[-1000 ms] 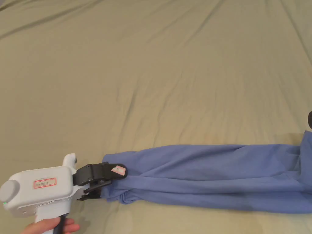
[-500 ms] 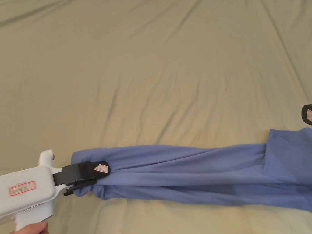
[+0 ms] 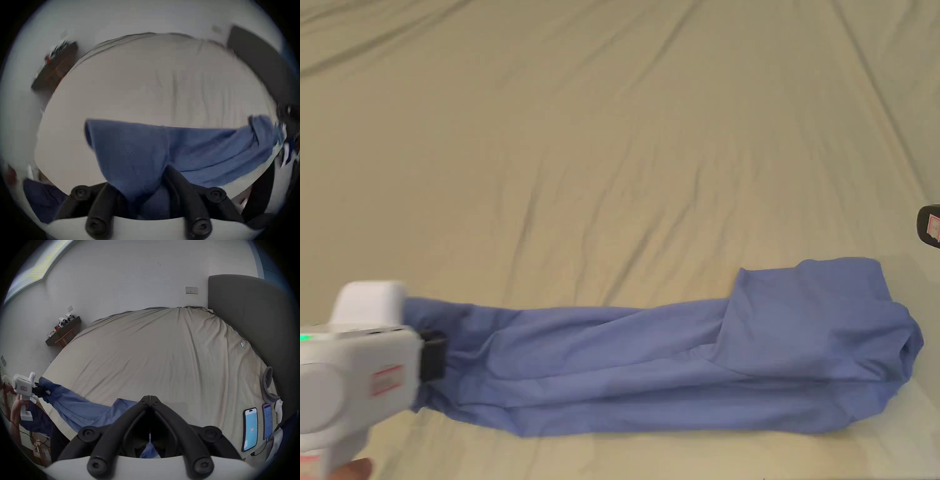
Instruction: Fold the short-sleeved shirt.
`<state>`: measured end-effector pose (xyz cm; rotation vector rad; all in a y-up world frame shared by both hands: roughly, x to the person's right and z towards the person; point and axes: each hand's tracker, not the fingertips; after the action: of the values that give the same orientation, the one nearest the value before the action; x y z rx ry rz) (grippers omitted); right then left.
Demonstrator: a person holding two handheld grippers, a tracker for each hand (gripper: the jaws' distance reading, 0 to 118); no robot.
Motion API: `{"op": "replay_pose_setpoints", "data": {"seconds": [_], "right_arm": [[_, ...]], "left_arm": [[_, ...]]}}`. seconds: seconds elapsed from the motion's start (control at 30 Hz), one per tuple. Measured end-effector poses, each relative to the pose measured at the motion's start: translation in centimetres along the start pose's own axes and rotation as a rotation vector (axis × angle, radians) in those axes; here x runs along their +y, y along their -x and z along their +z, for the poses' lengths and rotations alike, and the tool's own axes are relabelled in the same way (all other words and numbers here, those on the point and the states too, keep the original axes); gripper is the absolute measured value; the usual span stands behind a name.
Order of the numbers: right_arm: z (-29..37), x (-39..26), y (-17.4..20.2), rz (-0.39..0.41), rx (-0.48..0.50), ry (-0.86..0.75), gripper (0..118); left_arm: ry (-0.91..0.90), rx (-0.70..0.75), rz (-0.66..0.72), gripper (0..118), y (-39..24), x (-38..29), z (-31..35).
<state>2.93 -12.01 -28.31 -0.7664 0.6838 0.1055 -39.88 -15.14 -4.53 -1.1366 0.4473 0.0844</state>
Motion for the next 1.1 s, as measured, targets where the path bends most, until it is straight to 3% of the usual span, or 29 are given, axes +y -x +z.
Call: {"op": "replay_pose_setpoints", "data": {"seconds": [0.07,0.2,0.27,0.3,0.4,0.5,0.57,0.63,0.67,0.7,0.73,0.83,0.97,1.07,1.1], "right_arm": [[0.3,-0.2,-0.5,-0.009,0.006,-0.004,2],[1.0,-0.7,-1.5,-0.017,-0.007,-0.006,2],[1.3,-1.1,-2.3,-0.038,-0.013,-0.006,2],[1.4,-1.3,-2.5,-0.045,-0.014,-0.004,2],[1.4,-1.8,-3.2,-0.055,-0.020,0.005,2],[1.4,-2.0,-3.6,-0.068,-0.016,0.009,2],[1.4,-2.0,-3.6,-0.074,-0.012,0.007,2],[1.4,-2.0,-3.5,-0.075,-0.004,0.002,2],[1.4,-2.0,-3.4,-0.073,0.001,0.000,2],[1.3,-1.9,-3.2,-0.068,0.004,0.001,2],[1.2,-1.9,-3.1,-0.062,0.004,0.004,2],[1.2,-1.9,-2.8,-0.056,0.000,0.011,2],[1.2,-2.1,-2.9,-0.049,-0.017,0.024,2],[1.1,-2.2,-3.0,-0.046,-0.025,0.035,2],[1.1,-2.2,-3.1,-0.045,-0.023,0.038,2]], "left_arm": [[-0.027,-0.128,-0.048,12,-3.7,1.0,-1.2],[0.086,-0.285,-0.114,12,-10.2,2.2,-5.1],[0.156,-0.360,-0.045,12,-11.4,2.3,-7.4],[0.171,-0.369,0.013,17,-11.1,2.2,-8.0],[0.158,-0.579,0.215,71,-8.5,2.0,-7.1],[0.046,-0.606,0.316,73,-4.4,1.7,-2.3],[-0.058,-0.544,0.346,80,-1.8,1.5,0.6],[-0.059,-0.378,0.310,81,-0.9,1.8,1.5],[-0.087,-0.309,0.299,70,-1.0,1.6,1.1],[-0.098,-0.268,0.247,14,-1.7,1.7,0.4],[-0.069,-0.261,0.193,0,-3.8,2.0,-0.4],[0.065,-0.412,0.151,0,-8.1,2.1,-4.8],[0.129,-0.343,0.045,0,-14.1,2.2,-8.5],[0.105,-0.219,-0.024,0,-16.8,2.8,-7.3],[0.089,-0.239,-0.060,0,-17.3,3.0,-6.7]]}}
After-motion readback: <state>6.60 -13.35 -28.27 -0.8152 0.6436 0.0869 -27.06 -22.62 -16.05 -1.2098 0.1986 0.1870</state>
